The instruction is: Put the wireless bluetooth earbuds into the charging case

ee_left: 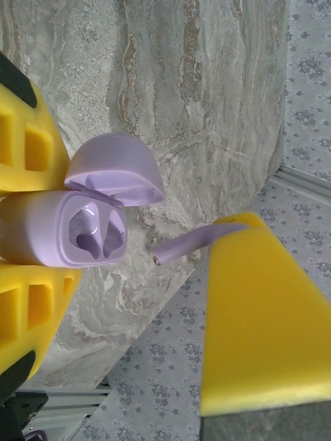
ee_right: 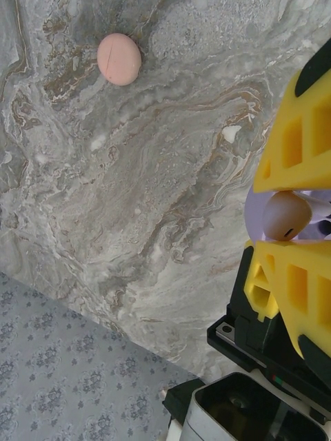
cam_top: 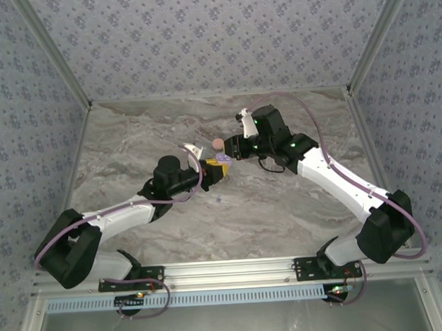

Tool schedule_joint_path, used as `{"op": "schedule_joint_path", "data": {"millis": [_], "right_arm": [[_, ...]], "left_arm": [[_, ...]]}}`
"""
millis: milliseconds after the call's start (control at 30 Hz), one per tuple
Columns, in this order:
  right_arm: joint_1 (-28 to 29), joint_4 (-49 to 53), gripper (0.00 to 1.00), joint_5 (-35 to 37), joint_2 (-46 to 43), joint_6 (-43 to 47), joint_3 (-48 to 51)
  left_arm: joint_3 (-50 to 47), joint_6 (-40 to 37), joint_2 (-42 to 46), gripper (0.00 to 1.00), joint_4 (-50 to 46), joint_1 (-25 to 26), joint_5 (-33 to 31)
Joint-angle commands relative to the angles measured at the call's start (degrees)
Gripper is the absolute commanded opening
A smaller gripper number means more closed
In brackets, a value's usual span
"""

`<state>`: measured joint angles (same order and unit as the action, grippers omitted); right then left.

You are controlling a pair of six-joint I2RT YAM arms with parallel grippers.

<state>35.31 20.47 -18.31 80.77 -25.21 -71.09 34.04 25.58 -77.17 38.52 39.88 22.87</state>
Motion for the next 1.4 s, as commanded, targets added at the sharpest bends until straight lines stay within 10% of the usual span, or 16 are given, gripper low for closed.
{"op": "schedule_joint_path", "data": {"millis": [0,1367], "right_arm": [[0.53,-1.05,0.24,-0.11,-1.16,0.64,-1.1],[1.42,-0.44,0.24,1.45,-1.59,1.65,0.25]], "left_arm": [[2.14,1.63,-0.35,0.2,3.03,0.52,-0.06],[3.83,6.27,-0.79,0.2,4.28,0.69,-0.75]]}}
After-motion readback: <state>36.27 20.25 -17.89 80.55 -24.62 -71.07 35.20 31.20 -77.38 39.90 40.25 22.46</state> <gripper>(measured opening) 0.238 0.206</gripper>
